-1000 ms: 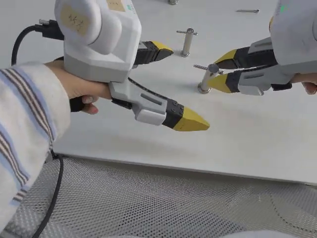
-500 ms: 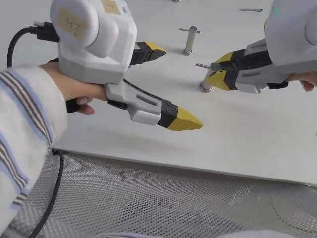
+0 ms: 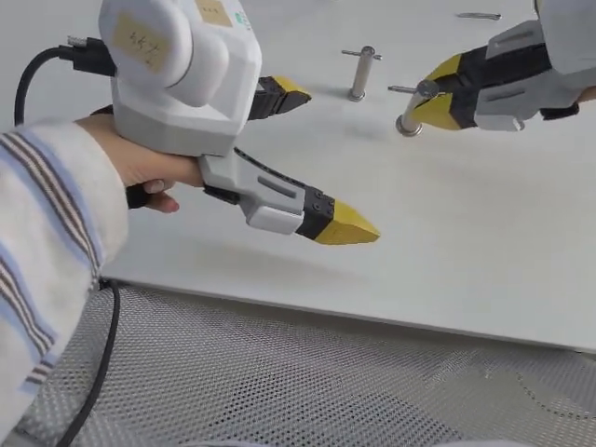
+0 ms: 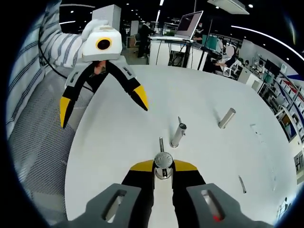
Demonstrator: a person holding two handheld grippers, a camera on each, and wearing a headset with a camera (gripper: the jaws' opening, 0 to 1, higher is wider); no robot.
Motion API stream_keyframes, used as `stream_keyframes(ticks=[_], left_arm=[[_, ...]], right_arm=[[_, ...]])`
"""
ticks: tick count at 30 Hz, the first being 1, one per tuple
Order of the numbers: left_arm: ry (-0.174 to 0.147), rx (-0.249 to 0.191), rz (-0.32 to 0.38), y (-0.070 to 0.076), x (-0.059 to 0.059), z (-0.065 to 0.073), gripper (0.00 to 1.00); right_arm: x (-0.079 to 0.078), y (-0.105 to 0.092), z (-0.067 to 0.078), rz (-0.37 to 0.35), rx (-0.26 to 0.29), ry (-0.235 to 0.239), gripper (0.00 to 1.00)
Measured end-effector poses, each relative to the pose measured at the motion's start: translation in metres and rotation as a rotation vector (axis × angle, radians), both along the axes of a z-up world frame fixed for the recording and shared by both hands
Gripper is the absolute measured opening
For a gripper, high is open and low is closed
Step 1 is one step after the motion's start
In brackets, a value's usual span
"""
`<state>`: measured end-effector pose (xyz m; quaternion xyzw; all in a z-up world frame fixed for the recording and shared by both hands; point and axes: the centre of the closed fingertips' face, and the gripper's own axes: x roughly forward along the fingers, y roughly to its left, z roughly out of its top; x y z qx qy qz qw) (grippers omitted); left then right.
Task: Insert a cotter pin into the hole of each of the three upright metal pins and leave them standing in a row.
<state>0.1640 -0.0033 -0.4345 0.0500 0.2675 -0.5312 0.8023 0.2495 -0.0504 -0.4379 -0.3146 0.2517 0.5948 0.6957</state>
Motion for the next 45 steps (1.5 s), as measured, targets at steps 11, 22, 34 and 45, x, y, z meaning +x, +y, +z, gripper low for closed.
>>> stream_keyframes(ticks=[11, 22, 34, 45], left_arm=[[0.018, 0.010, 0.007, 0.000, -0.001, -0.003, 0.99], [0.032, 0.014, 0.028, 0.009, 0.006, -0.008, 0.99], [0.038, -0.003, 0.051, 0.009, 0.011, -0.004, 0.99], [0.040, 0.027, 0.039, 0.010, 0.006, -0.009, 0.99]], right_arm=[[0.030, -0.009, -0.003, 0.027, 0.007, 0.010, 0.07], [0.029, -0.007, -0.010, 0.070, 0.070, 0.088, 0.07], [0.031, -0.010, -0.018, 0.085, 0.076, 0.060, 0.08], [0.036, -0.009, -0.018, 0.043, 0.117, 0.098, 0.09]])
